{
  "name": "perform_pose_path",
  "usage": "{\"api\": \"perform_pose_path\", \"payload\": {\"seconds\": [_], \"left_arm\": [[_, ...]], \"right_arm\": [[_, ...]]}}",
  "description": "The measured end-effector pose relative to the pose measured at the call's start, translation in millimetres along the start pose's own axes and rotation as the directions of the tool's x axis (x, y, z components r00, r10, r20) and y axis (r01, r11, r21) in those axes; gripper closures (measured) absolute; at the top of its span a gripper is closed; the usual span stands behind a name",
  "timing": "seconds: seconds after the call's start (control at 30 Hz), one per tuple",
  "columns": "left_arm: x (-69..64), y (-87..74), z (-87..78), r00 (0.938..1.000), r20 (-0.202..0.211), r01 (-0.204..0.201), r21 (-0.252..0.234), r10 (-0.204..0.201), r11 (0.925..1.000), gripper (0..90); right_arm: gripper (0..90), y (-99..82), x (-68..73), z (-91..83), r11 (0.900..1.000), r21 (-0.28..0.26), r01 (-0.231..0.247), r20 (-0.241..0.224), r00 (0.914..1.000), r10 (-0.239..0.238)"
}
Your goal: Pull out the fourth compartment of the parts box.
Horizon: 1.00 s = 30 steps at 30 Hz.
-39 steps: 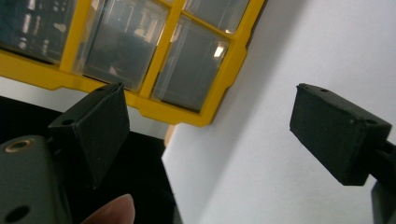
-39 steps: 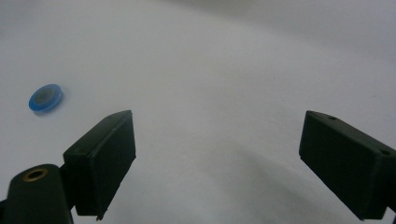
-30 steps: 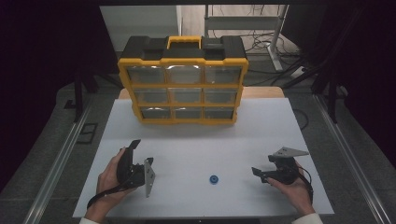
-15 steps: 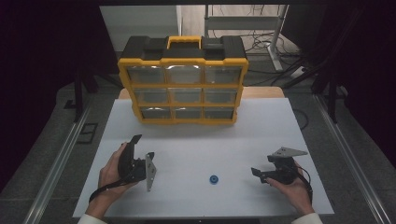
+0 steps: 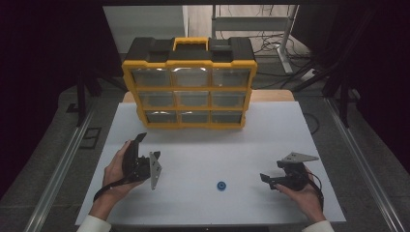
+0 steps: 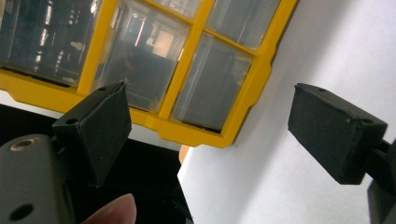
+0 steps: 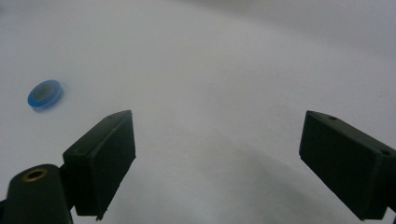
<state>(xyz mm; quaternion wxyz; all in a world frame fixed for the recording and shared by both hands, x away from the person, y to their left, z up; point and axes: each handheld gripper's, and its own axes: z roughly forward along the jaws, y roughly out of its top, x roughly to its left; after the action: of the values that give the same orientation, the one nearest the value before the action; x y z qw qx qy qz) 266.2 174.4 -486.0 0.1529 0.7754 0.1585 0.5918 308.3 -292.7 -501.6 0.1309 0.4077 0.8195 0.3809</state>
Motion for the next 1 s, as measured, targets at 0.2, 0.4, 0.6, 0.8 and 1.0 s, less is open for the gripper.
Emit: {"api": "perform_pose_path", "payload": {"seconds": [0.2,0.4,0.6,0.8,1.0], "left_arm": [[4.1,-1.3,4.9,1.0,0.004,0.006,0.003,-0.006,1.0,13.8],[9.6,-2.2,7.5,0.9998,0.0,0.02,0.005,-0.02,0.9998,14.0],[9.8,-4.2,11.8,0.9998,0.014,0.017,0.014,-0.017,0.9998,14.1],[11.2,-9.4,18.3,0.9993,0.026,0.025,0.027,-0.026,0.9993,14.1],[16.7,-12.4,25.4,0.9996,0.023,0.016,0.041,-0.017,0.999,14.1]], "right_arm": [[11.3,0.0,-0.8,-0.4,1.0,-0.005,-0.004,0.003,1.0,0.004],[11.4,0.7,-1.0,-0.7,0.9999,-0.008,-0.011,0.0,0.9999,0.011],[11.5,0.9,-1.7,-0.8,0.9998,-0.011,-0.016,-0.002,0.9999,0.016],[11.5,0.8,-1.8,-0.1,0.9999,-0.008,-0.013,-0.002,0.9999,0.013],[11.7,0.8,-1.6,-0.1,0.9999,-0.007,-0.012,0.001,0.9999,0.012]]}}
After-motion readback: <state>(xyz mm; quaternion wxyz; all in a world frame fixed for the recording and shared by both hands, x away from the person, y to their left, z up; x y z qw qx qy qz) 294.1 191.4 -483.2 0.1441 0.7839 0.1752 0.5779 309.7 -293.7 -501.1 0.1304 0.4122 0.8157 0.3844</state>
